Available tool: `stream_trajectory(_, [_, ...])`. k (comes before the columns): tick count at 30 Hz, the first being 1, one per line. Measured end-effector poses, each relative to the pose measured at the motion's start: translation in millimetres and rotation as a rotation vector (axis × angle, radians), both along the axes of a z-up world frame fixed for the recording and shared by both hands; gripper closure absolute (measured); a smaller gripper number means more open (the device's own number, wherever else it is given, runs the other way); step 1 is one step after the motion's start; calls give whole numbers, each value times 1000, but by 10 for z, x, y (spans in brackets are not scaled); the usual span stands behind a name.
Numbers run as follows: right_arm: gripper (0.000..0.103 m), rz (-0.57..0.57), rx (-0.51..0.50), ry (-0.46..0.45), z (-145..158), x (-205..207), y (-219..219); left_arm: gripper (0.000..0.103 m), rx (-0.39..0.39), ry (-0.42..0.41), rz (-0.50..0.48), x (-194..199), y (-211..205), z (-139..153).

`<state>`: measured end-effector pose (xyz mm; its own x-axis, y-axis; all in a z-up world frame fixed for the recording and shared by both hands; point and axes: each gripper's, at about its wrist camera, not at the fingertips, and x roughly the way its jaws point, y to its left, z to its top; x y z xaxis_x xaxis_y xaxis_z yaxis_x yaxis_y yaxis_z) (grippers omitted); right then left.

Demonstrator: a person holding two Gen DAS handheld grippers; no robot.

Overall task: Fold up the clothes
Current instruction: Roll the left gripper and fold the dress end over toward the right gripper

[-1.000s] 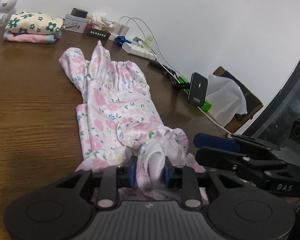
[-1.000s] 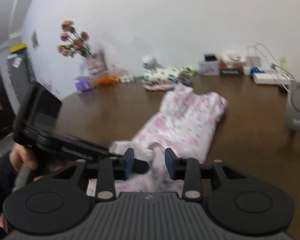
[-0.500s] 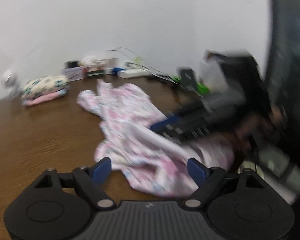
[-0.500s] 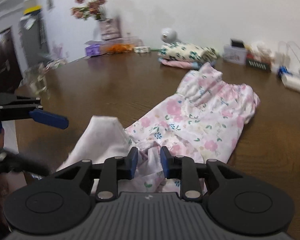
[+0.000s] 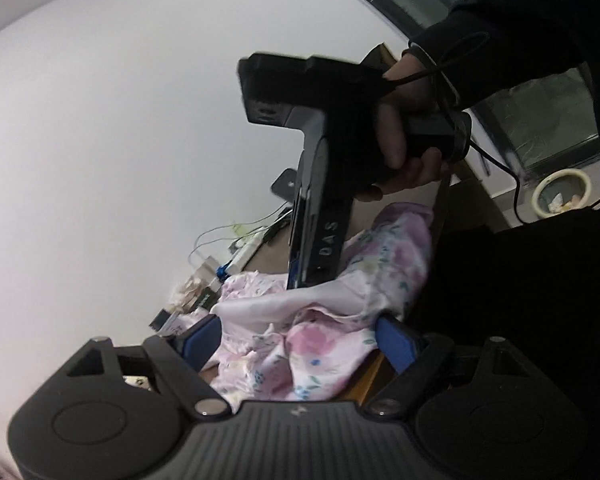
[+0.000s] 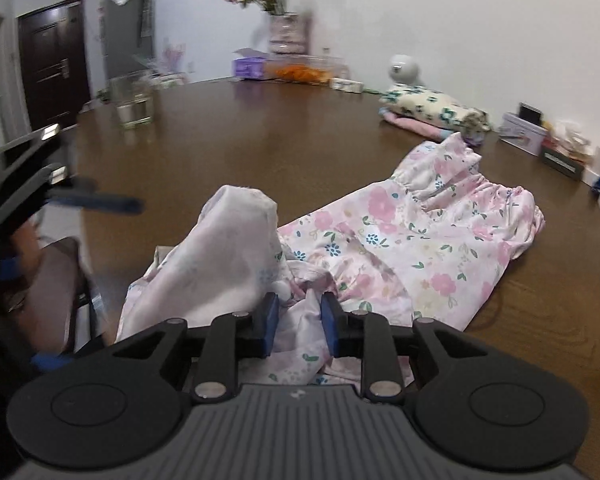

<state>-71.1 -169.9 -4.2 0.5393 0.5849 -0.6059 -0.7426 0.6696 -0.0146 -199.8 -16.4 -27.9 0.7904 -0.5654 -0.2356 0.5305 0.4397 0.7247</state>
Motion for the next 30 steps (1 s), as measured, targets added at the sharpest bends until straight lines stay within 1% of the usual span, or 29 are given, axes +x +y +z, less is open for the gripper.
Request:
stream_trajectory(3, [78, 40, 12, 10, 10, -149, -31, 18, 23, -17, -72, -64, -8, -35])
stream_trajectory(4, [78, 51, 18, 24, 21, -148, -30, 19, 36, -8, -88, -49, -28, -38])
stream_trajectory(6, [78, 73, 32, 57, 44, -122, -23, 28, 78, 23, -98, 36, -83, -53])
stream_trajectory(7, [78, 81, 32, 72, 60, -97, -24, 36, 90, 56, -107, 75, -81, -48])
stream_trajectory(8, [77, 81, 14, 71, 99, -109, -28, 41, 100, 91, -116, 113, -75, -41])
stream_trajectory(9, [75, 79, -7, 65, 143, -131, -32, 42, 97, 126, -122, 157, -58, -23])
stream_trajectory(10, [64, 96, -21, 13, 209, -259, -73, 43, 92, 161, -128, 200, -39, -4])
stream_trajectory(11, [43, 117, -34, -51, 281, -417, -123, 43, 88, 197, -133, 244, -20, 15])
stream_trajectory(12, [32, 139, -46, -116, 353, -574, -173, 43, 84, 221, -135, 280, -8, 30])
stream_trajectory(13, [18, 169, -56, -184, 378, -772, -235, 43, 80, 250, -136, 315, 0, 49])
stream_trajectory(14, [17, 214, -77, -221, 364, -950, -266, 43, 69, 283, -140, 371, 9, 74])
stream_trajectory(15, [17, 262, -101, -251, 342, -1119, -288, 43, 57, 318, -144, 429, 17, 99])
stream_trajectory(17, [18, 315, -240, -322, 129, -1281, -217, 41, 42, 371, -155, 513, 32, 143])
stream_trajectory(18, [18, 339, -316, -359, 13, -1351, -174, 40, 50, 379, -163, 531, 25, 162])
stream_trajectory(20, [27, 386, -466, -431, -220, -1492, -89, 38, 70, 392, -177, 563, 9, 200])
stream_trajectory(21, [29, 400, -528, -477, -333, -1531, -48, 37, 79, 398, -184, 573, 5, 210])
stream_trajectory(22, [36, 404, -570, -515, -424, -1534, -8, 35, 89, 401, -191, 582, 0, 215])
stream_trajectory(23, [44, 401, -585, -538, -481, -1513, 23, 32, 107, 388, -193, 557, -2, 178])
stream_trajectory(24, [47, 395, -560, -530, -458, -1478, 21, 31, 127, 371, -193, 526, -4, 136])
stream_trajectory(25, [53, 388, -526, -514, -414, -1439, 12, 27, 146, 355, -194, 496, -6, 94])
stream_trajectory(26, [61, 381, -492, -498, -371, -1401, 2, 26, 166, 339, -195, 466, -8, 52])
stream_trajectory(28, [70, 382, -430, -434, -272, -1319, -53, 25, 199, 292, -214, 370, 38, -37])
stream_trajectory(30, [74, 392, -381, -371, -191, -1249, -111, 26, 215, 235, -221, 291, 82, -111])
